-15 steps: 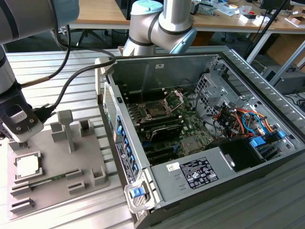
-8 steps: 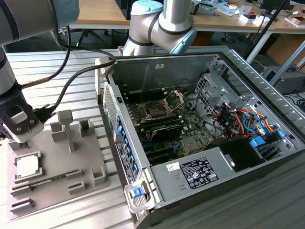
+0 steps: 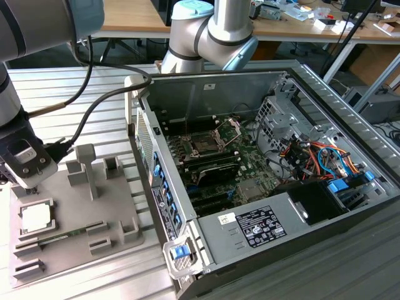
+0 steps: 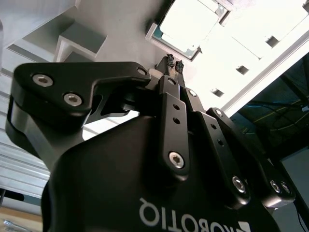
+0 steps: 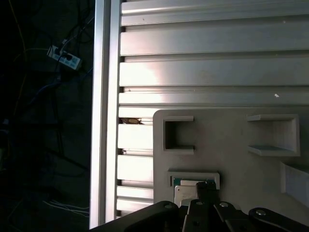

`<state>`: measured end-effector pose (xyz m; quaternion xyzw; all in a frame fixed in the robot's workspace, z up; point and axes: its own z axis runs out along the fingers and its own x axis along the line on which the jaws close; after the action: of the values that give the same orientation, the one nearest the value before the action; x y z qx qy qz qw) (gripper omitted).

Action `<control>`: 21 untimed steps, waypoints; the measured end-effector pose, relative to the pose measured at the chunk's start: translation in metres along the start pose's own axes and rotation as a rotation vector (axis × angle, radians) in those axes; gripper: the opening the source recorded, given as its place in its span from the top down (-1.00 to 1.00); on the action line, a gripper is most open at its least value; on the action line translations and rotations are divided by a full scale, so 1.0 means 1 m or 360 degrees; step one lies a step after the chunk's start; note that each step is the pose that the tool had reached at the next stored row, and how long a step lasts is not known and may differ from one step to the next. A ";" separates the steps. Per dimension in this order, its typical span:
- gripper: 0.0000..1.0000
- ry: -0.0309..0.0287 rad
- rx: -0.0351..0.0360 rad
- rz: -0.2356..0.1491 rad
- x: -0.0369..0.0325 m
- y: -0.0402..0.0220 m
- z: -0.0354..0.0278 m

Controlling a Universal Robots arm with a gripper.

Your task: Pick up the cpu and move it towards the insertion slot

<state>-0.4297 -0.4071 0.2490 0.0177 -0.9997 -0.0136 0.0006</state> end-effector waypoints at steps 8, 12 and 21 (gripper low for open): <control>0.79 0.00002 0.0000 0.0000 0.0000 -0.0002 0.0019; 0.79 0.00000 0.0000 0.0000 0.0000 -0.0002 0.0027; 0.79 0.00001 0.0000 0.0000 0.0000 -0.0004 0.0044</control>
<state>-0.4297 -0.4074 0.2446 0.0177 -0.9997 -0.0136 0.0006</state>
